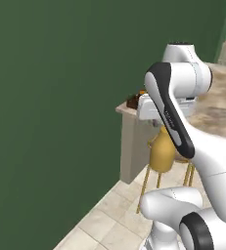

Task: There is a tray on the dining counter. Grab the cup, mug, and pitcher and place them on the tray. The pitcher may be placed next to the tray if it cannot fit the tray.

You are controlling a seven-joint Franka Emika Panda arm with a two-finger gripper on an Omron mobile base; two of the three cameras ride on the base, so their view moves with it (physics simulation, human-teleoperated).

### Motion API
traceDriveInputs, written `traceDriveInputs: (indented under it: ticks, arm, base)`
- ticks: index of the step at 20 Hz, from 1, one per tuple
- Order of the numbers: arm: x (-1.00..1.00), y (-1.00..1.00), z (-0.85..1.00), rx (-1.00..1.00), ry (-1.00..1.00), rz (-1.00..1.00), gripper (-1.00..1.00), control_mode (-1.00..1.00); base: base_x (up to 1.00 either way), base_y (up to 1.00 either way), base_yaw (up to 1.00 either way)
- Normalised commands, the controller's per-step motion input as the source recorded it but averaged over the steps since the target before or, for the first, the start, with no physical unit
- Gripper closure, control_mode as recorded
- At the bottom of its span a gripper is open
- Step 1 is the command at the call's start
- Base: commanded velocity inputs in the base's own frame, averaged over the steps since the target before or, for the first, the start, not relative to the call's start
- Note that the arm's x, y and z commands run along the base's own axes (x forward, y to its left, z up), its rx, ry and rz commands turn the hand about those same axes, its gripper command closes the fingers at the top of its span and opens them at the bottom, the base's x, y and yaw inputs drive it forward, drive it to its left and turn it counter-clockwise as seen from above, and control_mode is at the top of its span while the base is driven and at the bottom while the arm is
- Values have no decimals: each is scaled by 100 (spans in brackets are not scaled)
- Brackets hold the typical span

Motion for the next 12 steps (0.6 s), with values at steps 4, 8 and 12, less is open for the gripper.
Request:
traceDriveInputs:
  ticks: [4,8,12]
  arm:
    - [0,0,0,0,0,0,100,100]
    - [0,0,0,0,0,0,100,100]
    - [0,0,0,0,0,0,100,100]
  base:
    - [67,0,-61]
    - [65,0,-59]
    - [63,0,-56]
